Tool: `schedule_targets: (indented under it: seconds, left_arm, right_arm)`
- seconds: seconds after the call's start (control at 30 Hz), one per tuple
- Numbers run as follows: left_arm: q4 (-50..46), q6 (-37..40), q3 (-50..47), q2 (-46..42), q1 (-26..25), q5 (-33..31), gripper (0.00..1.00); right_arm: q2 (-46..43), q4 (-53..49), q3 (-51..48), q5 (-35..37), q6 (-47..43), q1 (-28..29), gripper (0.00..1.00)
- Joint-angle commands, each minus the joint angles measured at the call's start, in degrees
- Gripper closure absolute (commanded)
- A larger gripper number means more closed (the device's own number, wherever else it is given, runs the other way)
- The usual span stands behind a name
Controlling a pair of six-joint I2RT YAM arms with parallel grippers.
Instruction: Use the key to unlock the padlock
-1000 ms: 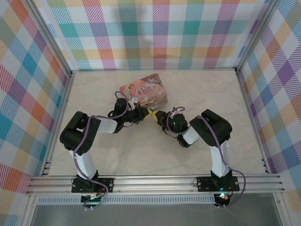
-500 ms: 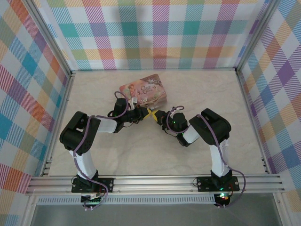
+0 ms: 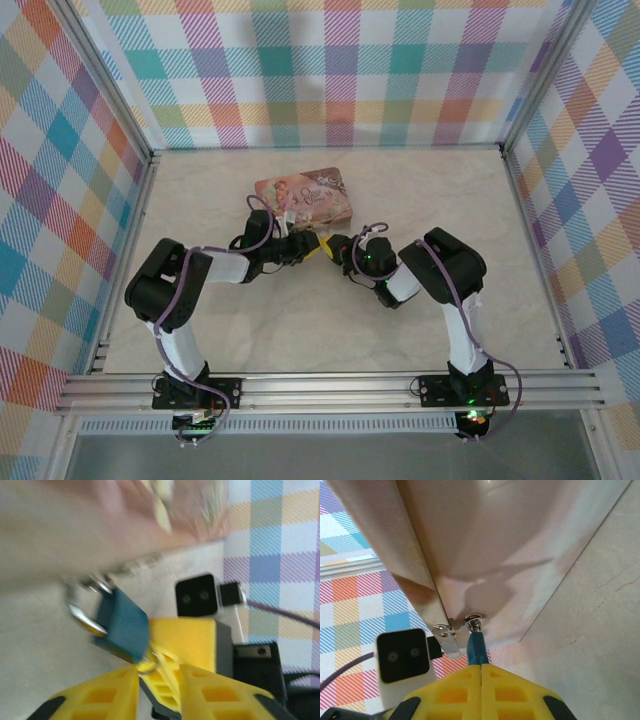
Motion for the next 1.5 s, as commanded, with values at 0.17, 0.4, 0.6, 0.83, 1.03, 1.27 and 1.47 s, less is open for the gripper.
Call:
schedule_targets:
  seconds: [0.17,0.4,0.6,0.83,1.03,1.27,1.47]
  left_arm:
    - [-5.02,2.47,-1.61,-4.38,-0.76,-0.49,0.54]
    - [-7.31,3.88,-1.96,-6.13,-0.40,-8.29,0.51]
    - [-5.63,3.31,-0.46,-3.45,-0.23,-13.09,0.49]
    - [-0.80,1.40,1.52,1.70,-0.14,-15.53,0.49]
    - [4.00,0.03,1.36,3.45,0.03,-17.63,0.50]
    - [9.71,-3.04,-0.51,4.70,0.12,-21.58,0.50]
    - [13.11,-5.30,-0.01,7.62,0.12,-21.58,0.68]
  right_arm:
    - [1.91,2.38,1.90,-0.15,-1.46,0.11,1.00]
    - [1.76,2.41,1.91,-0.32,-1.59,0.29,1.00]
    - [1.80,2.46,1.98,-0.40,-1.50,0.62,1.00]
    - [2.18,2.39,2.36,-0.67,-1.45,0.95,1.00]
    - [2.43,2.47,2.17,-0.59,-1.33,1.35,1.00]
    - [2.64,2.45,2.32,-0.67,-1.32,1.48,1.00]
    - [2.67,2.46,2.51,-0.67,-1.16,1.61,1.00]
